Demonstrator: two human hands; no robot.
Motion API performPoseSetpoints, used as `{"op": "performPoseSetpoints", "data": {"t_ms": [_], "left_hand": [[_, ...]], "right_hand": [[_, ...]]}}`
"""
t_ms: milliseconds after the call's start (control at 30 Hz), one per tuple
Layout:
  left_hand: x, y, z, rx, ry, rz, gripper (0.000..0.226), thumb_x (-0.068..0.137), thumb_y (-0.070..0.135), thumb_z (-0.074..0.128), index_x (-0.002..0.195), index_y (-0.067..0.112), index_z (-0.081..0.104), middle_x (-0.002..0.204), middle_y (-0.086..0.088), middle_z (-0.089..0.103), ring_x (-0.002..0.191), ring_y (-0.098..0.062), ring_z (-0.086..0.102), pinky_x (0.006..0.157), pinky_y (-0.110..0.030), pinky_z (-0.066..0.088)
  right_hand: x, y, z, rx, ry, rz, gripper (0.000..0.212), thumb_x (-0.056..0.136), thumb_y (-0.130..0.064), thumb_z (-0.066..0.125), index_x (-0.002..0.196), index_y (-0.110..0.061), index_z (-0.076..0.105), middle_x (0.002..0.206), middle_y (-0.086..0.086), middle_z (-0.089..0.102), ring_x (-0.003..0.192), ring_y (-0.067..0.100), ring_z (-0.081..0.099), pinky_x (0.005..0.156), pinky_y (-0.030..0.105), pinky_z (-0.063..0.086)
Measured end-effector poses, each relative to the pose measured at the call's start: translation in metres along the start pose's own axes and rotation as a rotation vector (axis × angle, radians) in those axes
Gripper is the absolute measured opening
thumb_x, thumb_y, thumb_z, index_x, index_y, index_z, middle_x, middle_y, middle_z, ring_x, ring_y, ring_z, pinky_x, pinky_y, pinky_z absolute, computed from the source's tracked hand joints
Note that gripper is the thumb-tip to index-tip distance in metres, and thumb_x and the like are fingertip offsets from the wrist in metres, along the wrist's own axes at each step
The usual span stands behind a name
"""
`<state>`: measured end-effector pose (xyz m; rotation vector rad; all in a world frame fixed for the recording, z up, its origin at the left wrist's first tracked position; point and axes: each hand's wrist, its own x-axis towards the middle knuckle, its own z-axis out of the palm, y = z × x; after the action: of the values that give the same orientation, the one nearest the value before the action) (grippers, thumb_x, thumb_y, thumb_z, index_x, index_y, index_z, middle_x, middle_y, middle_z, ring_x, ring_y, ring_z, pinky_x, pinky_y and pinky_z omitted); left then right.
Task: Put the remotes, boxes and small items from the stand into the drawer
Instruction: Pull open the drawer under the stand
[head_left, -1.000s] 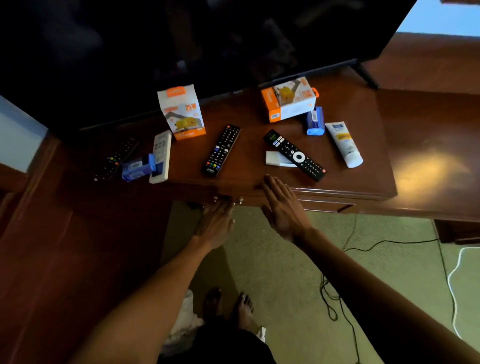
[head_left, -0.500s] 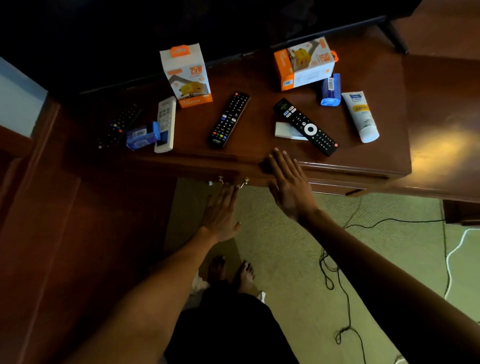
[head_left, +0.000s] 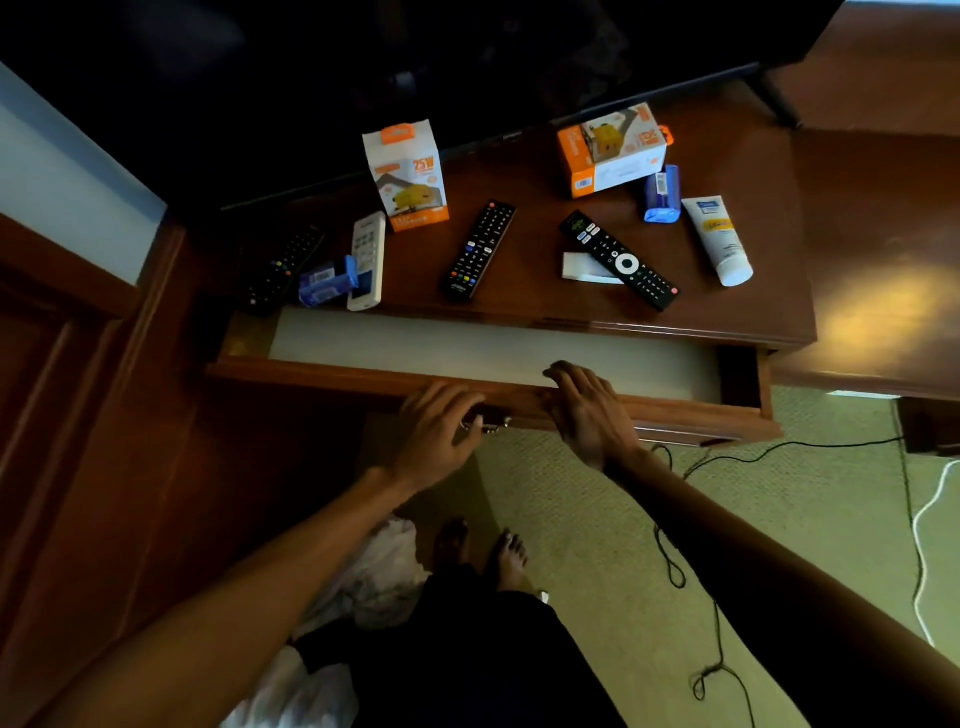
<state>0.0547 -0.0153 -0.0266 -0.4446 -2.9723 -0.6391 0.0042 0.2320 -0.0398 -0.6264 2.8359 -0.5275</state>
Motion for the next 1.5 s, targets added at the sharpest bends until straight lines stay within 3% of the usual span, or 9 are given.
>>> {"op": "performPoseSetpoints", "data": {"t_ms": [133, 233, 367, 633, 1000, 1167, 1267, 1367, 1500], "left_hand": [[0.014, -0.042, 0.001, 0.166, -0.303, -0.188, 0.056, 0.097, 0.059, 0.026, 0.144, 0.030, 0.033, 0.154, -0.002, 0.033, 0.142, -0.023, 0.029, 0.115, -0.056, 0.020], [0.006, -0.054, 0.009, 0.211, -0.377, -0.215, 0.061, 0.096, 0.064, 0.014, 0.150, 0.036, 0.018, 0.157, -0.001, 0.028, 0.145, -0.025, 0.024, 0.119, -0.055, 0.008], [-0.001, -0.049, 0.007, 0.227, -0.338, -0.205, 0.060, 0.097, 0.064, 0.014, 0.149, 0.036, 0.021, 0.151, -0.003, 0.039, 0.141, -0.027, 0.031, 0.118, -0.055, 0.011], [-0.050, -0.034, 0.007, 0.222, -0.354, -0.197, 0.061, 0.096, 0.064, 0.016, 0.149, 0.035, 0.025, 0.148, -0.002, 0.043, 0.138, -0.025, 0.036, 0.117, -0.052, 0.014], [-0.121, -0.009, 0.002, 0.215, -0.403, -0.201, 0.063, 0.095, 0.065, 0.016, 0.150, 0.035, 0.024, 0.148, -0.002, 0.044, 0.139, -0.026, 0.035, 0.118, -0.053, 0.015], [-0.118, -0.001, -0.009, 0.173, -0.504, -0.250, 0.065, 0.094, 0.066, 0.012, 0.150, 0.035, 0.024, 0.153, -0.002, 0.039, 0.141, -0.026, 0.033, 0.118, -0.053, 0.014], [-0.107, -0.001, -0.023, 0.080, -0.611, -0.274, 0.063, 0.095, 0.064, 0.017, 0.150, 0.035, 0.025, 0.156, 0.000, 0.035, 0.143, -0.024, 0.032, 0.119, -0.052, 0.014], [-0.095, -0.002, -0.047, -0.061, -0.619, -0.279, 0.057, 0.097, 0.059, 0.029, 0.149, 0.034, 0.029, 0.153, 0.000, 0.039, 0.139, -0.023, 0.038, 0.114, -0.046, 0.029], [-0.067, -0.014, -0.089, -0.127, -0.379, -0.285, 0.043, 0.097, 0.052, 0.042, 0.136, 0.036, 0.046, 0.129, 0.009, 0.060, 0.112, -0.016, 0.059, 0.088, -0.034, 0.049]], "right_hand": [[-0.003, -0.004, 0.014, -0.039, -0.053, 0.131, 0.055, 0.101, -0.051, 0.023, 0.138, -0.014, 0.040, 0.142, 0.011, 0.048, 0.130, 0.027, 0.045, 0.110, 0.043, 0.034], [-0.007, -0.008, 0.019, -0.078, -0.033, 0.148, 0.056, 0.100, -0.054, 0.020, 0.129, -0.015, 0.046, 0.122, 0.010, 0.058, 0.111, 0.027, 0.053, 0.101, 0.040, 0.038], [-0.012, -0.009, 0.020, -0.067, -0.026, 0.155, 0.051, 0.099, -0.055, 0.025, 0.120, -0.016, 0.051, 0.110, 0.010, 0.060, 0.101, 0.027, 0.054, 0.095, 0.040, 0.041], [-0.058, -0.026, 0.031, -0.033, -0.020, 0.166, 0.061, 0.094, -0.062, 0.022, 0.135, -0.024, 0.046, 0.115, 0.009, 0.062, 0.105, 0.030, 0.055, 0.096, 0.041, 0.041], [-0.129, -0.050, 0.051, -0.030, 0.001, 0.135, 0.054, 0.097, -0.056, 0.029, 0.135, -0.026, 0.051, 0.117, 0.003, 0.063, 0.106, 0.026, 0.056, 0.096, 0.039, 0.041], [-0.130, -0.053, 0.035, -0.043, -0.047, 0.119, 0.045, 0.098, -0.056, 0.028, 0.116, -0.028, 0.060, 0.100, 0.006, 0.067, 0.094, 0.032, 0.061, 0.080, 0.037, 0.044], [-0.111, -0.052, 0.016, -0.041, -0.186, 0.122, 0.049, 0.099, -0.054, 0.027, 0.114, -0.024, 0.062, 0.104, 0.011, 0.070, 0.095, 0.035, 0.065, 0.075, 0.037, 0.045], [-0.082, -0.055, -0.004, -0.054, -0.310, 0.169, 0.051, 0.097, -0.059, 0.027, 0.120, -0.027, 0.059, 0.110, 0.012, 0.071, 0.099, 0.034, 0.065, 0.078, 0.039, 0.048], [-0.040, -0.070, -0.024, -0.020, -0.241, 0.106, 0.053, 0.097, -0.060, 0.024, 0.123, -0.027, 0.057, 0.111, 0.005, 0.072, 0.096, 0.030, 0.067, 0.075, 0.038, 0.051]]}}
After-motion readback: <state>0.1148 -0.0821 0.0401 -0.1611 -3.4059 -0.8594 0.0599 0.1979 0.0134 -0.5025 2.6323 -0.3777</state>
